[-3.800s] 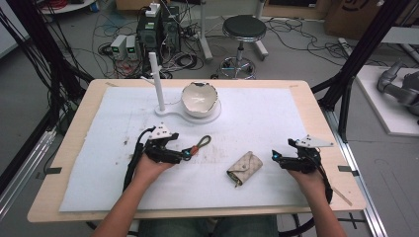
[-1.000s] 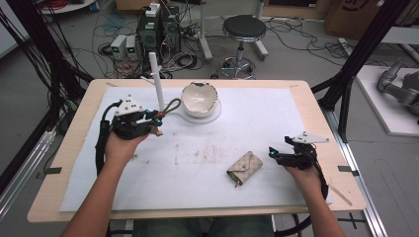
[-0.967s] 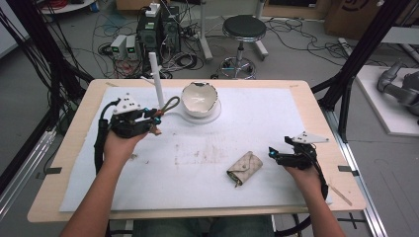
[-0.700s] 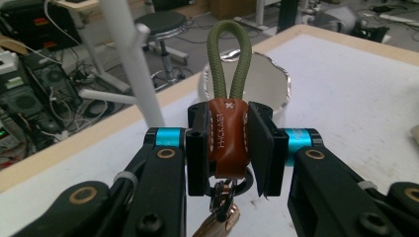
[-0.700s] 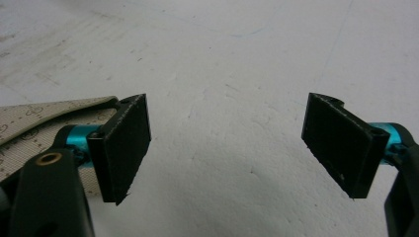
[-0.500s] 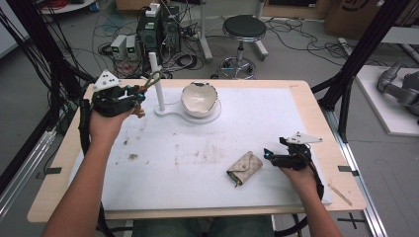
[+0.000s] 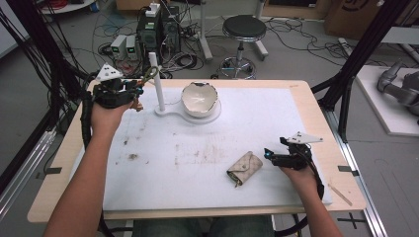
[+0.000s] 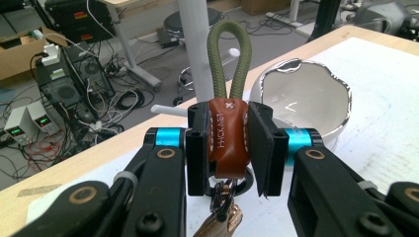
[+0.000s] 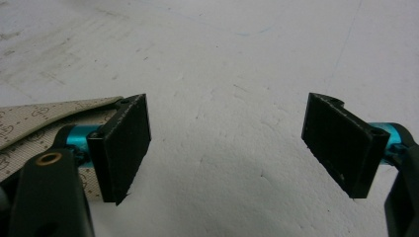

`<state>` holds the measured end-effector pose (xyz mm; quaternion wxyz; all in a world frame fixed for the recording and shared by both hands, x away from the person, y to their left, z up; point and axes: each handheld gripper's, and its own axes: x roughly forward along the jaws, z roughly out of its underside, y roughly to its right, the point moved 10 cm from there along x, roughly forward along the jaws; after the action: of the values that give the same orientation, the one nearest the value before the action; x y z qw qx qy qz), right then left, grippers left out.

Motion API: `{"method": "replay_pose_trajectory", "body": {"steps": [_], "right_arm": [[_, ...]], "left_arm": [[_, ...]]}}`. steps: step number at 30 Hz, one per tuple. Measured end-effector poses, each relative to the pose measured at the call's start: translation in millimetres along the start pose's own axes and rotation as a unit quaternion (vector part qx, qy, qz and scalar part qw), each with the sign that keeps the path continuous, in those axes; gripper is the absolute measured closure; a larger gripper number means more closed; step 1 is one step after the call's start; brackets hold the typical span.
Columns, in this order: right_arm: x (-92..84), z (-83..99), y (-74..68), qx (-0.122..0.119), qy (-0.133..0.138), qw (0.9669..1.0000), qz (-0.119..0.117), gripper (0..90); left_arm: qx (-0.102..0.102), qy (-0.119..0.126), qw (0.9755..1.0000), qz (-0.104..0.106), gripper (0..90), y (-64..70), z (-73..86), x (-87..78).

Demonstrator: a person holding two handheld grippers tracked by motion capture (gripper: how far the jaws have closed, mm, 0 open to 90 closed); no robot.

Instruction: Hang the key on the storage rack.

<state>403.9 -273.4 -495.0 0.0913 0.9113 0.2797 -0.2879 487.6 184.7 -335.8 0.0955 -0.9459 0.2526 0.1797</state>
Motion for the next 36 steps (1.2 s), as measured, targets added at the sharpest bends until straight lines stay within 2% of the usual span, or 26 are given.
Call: {"method": "replay_pose_trajectory", "body": {"steps": [5,12,16,18,25,28,36], "right_arm": [[-0.1,1.1,0.9,0.000,-0.002,1.0000,0.000,19.3],[-0.4,1.6,0.8,0.001,-0.003,1.0000,0.000,19.3],[-0.1,1.9,0.2,0.002,-0.005,1.0000,0.001,19.3],[-0.1,1.9,0.2,0.002,-0.005,1.0000,0.001,19.3],[-0.7,1.3,0.6,0.003,-0.002,1.0000,0.001,19.3],[-0.5,1.0,0.4,0.001,-0.002,1.0000,0.000,19.3],[1.2,-3.3,0.3,0.005,0.002,1.0000,0.001,19.3]], "left_arm": [[-0.004,-0.009,0.9999,-0.006,70.7,-4.0,5.7,4.1],[-0.029,-0.023,0.9993,-0.001,67.4,-9.1,23.9,11.6],[-0.043,-0.023,0.9988,-0.003,54.6,-10.6,25.4,10.9],[-0.043,-0.020,0.9989,-0.004,51.9,-10.6,24.2,8.6],[-0.042,-0.006,0.9991,0.004,37.3,-0.6,28.8,-2.0],[-0.038,-0.008,0.9992,0.011,34.1,5.5,36.3,-5.4],[-0.042,0.002,0.9987,0.028,29.7,18.3,55.7,-16.3]]}}
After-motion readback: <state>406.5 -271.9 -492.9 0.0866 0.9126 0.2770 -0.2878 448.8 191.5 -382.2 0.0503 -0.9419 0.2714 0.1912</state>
